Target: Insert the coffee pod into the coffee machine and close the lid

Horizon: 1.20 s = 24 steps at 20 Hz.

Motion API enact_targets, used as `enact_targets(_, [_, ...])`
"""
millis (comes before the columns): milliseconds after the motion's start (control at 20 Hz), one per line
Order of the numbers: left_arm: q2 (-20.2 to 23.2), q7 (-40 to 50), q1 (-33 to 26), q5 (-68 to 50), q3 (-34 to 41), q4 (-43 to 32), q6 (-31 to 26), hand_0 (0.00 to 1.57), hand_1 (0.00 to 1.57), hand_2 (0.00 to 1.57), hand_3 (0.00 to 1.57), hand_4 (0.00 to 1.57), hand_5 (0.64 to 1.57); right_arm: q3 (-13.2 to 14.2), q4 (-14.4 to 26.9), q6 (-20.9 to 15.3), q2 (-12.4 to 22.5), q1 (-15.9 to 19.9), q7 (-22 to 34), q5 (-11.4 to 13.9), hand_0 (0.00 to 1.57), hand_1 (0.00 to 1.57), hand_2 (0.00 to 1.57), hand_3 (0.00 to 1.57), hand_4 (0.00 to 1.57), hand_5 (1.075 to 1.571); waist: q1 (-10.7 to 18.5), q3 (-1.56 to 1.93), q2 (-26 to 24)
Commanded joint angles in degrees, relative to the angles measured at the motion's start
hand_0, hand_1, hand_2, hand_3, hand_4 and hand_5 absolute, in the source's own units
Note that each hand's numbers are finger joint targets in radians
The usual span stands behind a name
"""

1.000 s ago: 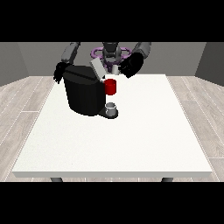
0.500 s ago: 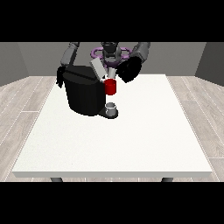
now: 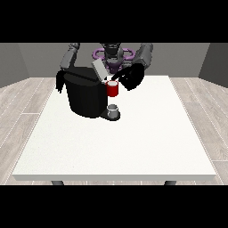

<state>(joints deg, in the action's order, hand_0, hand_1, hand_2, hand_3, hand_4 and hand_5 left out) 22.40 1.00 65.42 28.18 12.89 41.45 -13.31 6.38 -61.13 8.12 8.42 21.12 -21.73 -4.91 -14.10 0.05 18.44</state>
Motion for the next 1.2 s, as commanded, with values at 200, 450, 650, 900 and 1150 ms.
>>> enact_targets(200, [2.54, -0.72, 1.75, 1.28, -0.80, -1.02, -0.61, 1.44, 1.44, 1.48, 1.33, 0.70, 1.571, 2.67, 3.72, 2.41, 2.77, 3.02, -0.71, -1.70, 0.00, 0.00, 0.00, 0.00, 0.21, 1.571, 0.24, -0.02, 2.59])
enact_targets(450, [-1.00, 0.94, 2.87, 0.97, -0.97, -1.08, 2.11, 1.39, 1.39, 1.44, 1.37, 0.60, 1.571, 1.38, 5.17, -1.15, 0.47, 4.03, 0.13, 0.39, 0.00, 0.00, 0.00, 0.00, 0.25, 1.571, 0.58, -0.02, 0.56])
enact_targets(650, [-0.29, -0.57, 4.59, 2.31, -2.00, -0.92, 2.95, 1.40, 1.40, 1.44, 1.40, 0.63, 1.571, 2.61, 6.28, -2.53, 0.78, 7.86, -1.04, 0.37, 0.00, 0.00, 0.00, 0.00, 0.24, 1.571, 0.69, -0.01, 4.48])
enact_targets(900, [-4.24, -3.80, 1.23, -3.43, 1.53, 0.00, 2.65, 0.00, 0.00, 0.00, 0.00, 0.00, 1.571, 3.60, 8.43, -0.27, 0.13, 3.54, -4.02, -1.42, 0.00, 0.00, 0.00, 0.00, 0.32, 1.571, 2.41, -0.03, 1.41])
enact_targets(1150, [-10.00, -10.24, -8.99, -6.90, 0.39, 2.87, -0.36, 0.00, 0.00, 0.00, 0.00, 0.00, 1.571, 6.51, 12.37, 1.79, 2.76, -1.95, -5.15, -3.14, 0.00, 0.00, 0.00, 0.00, 0.22, 1.571, 8.58, -0.04, -5.17])
